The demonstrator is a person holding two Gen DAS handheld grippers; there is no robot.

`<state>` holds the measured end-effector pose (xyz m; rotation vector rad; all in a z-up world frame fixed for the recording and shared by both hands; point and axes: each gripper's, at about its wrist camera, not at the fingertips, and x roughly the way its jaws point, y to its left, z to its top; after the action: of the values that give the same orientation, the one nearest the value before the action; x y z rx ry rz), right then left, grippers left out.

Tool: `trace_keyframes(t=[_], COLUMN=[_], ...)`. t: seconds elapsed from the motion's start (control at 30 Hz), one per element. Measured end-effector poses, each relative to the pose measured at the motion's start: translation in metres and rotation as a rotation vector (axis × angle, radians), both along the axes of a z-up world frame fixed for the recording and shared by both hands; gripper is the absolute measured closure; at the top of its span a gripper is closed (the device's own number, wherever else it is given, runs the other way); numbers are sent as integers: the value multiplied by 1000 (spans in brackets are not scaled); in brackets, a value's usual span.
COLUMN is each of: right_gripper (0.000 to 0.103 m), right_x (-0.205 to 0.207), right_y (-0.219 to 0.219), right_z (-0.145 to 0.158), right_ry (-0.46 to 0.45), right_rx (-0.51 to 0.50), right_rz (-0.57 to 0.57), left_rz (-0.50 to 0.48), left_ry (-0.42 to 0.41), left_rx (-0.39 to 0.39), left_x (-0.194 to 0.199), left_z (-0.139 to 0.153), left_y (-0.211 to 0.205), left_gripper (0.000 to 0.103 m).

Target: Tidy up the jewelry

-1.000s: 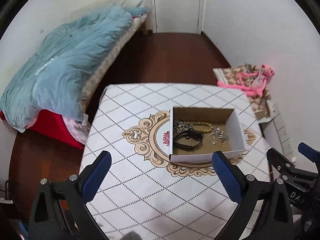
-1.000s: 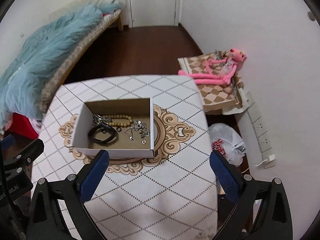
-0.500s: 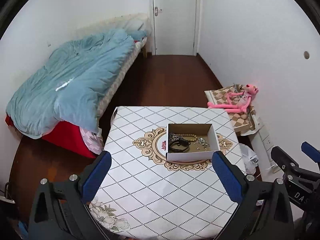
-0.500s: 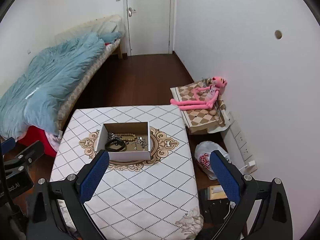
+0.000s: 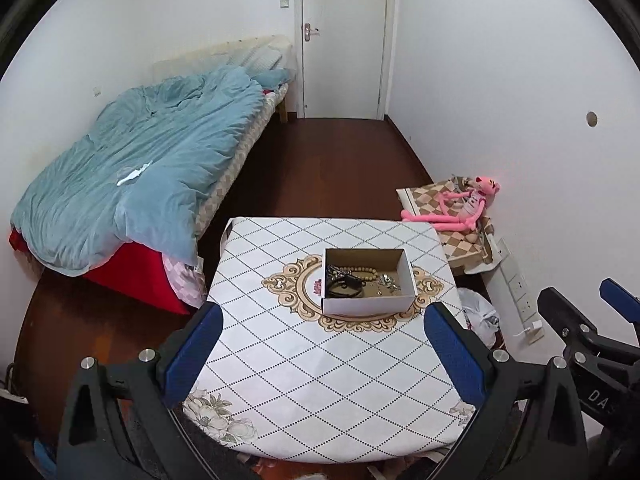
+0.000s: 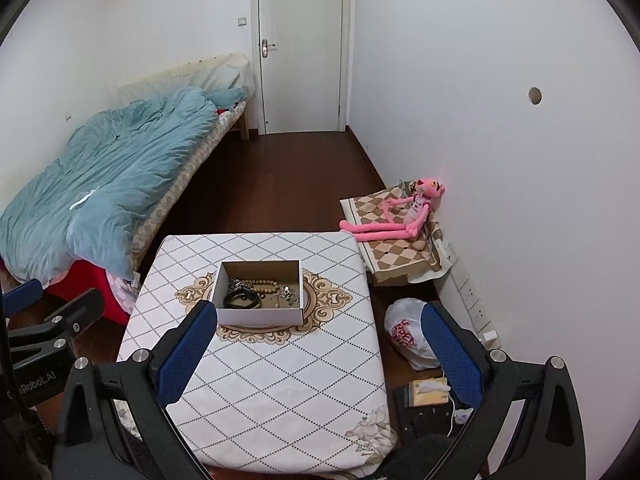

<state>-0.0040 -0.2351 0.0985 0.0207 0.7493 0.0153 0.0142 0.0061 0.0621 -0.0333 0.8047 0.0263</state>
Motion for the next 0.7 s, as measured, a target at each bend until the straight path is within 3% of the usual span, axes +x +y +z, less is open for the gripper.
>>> trace_keyframes(t=[0.23,0.7], right_gripper=[0,0], right_x=[16,91], right_y=[-1,-2], right_z=[-10,-42], right_ry=[44,131], right_rx=[12,-14], right_rz=[-1,-10], left_rz=[2,27], left_ry=[60,151], left_rx=[-5,25], left_x=[20,81], left_z=[-14,-42], left_y=[-1,-1], left_gripper=[0,0])
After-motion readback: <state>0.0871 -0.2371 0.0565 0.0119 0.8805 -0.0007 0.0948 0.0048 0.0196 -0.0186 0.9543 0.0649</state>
